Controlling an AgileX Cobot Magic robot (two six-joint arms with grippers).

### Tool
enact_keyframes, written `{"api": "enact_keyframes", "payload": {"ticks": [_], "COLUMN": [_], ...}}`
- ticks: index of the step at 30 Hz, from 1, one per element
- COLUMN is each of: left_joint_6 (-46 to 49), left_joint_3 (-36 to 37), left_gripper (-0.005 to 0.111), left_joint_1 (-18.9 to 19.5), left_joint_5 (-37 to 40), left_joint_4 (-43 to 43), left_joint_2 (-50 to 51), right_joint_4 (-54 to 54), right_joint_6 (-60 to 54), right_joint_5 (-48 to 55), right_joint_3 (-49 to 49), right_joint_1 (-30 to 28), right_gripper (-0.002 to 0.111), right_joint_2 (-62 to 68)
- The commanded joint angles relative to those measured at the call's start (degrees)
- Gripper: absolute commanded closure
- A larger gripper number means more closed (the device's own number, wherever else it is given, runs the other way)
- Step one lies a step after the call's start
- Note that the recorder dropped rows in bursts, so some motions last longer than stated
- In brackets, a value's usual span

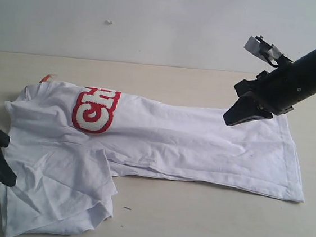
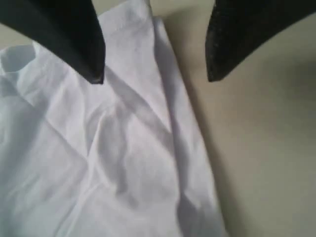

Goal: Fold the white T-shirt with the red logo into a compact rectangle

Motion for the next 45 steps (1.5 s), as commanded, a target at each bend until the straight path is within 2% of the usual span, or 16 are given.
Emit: {"api": "enact_keyframes", "payload": {"ticks": [1,6,11,13,16,17,18,22,27,36,38,39,40,41,45], "left_joint_6": [0.4,2.9,4.8,4.8,6.12,7.31,8.75,14.56,23.5,25.2,25.32,25.32,25.32,25.32,26.95], "left_joint_3": [0.21,0.21,0.21,0.21,0.21,0.21,0.21,-0.87,-3.36,-10.11,-11.72,-13.68,-14.56,-16.66,-20.83], "left_gripper": [0.052,0.04,0.042,0.052,0.085,0.103,0.106,0.107,0.107,0.107,0.107,0.107,0.107,0.107,0.106], "left_joint_1": [-1.05,-2.93,-3.57,-3.57,-3.57,-3.57,-3.57,-3.05,-1.36,-0.3,-0.3,-0.3,-0.3,-0.3,-0.3], "left_joint_5": [1.01,0.44,1.49,2.1,2.89,3.58,4.13,12.52,26.97,26.97,24.52,18.88,16.58,10.92,0.37], "left_joint_4": [-1.34,-4.32,-9.32,-10.03,-10.75,-10.96,-11.34,-16.42,-30.2,-50.43,-55.28,-57.48,-57.48,-57.48,-57.48], "left_joint_2": [3.88,7.31,9.74,10.97,12.53,12.66,12.77,12.77,12.65,12.76,13.22,14.15,14.66,16.18,20.26], "right_joint_4": [0.43,0.43,0.43,0.43,0.43,0.43,0.43,0.43,0.43,0.43,0.43,0.43,0.43,0.43,0.43], "right_joint_6": [-0.56,-0.56,-0.56,-0.56,-0.56,-0.56,-0.56,-0.56,-0.56,-0.56,-0.56,-0.56,-0.56,-0.56,-0.56], "right_joint_5": [0.34,0.34,0.24,0.24,0.13,0.13,0.13,0.02,0.02,-0.12,-0.12,-0.12,-0.12,-0.35,-0.24], "right_joint_3": [-0.22,-0.22,-0.22,-0.22,-0.22,-0.22,-0.22,-0.22,-0.22,-0.22,-0.22,-0.22,-0.22,-0.22,-0.22], "right_joint_1": [-0.23,-0.23,-0.23,-0.23,-0.23,-0.23,-0.23,-0.23,-0.23,-0.23,-0.23,-0.23,-0.23,-0.23,-0.23], "right_gripper": [0.108,0.108,0.108,0.108,0.108,0.108,0.108,0.108,0.108,0.108,0.108,0.108,0.108,0.108,0.108], "right_joint_2": [-0.6,-0.6,-0.6,-0.6,-0.6,-0.6,-0.6,-0.6,-0.6,-0.6,-0.6,-0.6,-0.6,-0.6,-0.6]}}
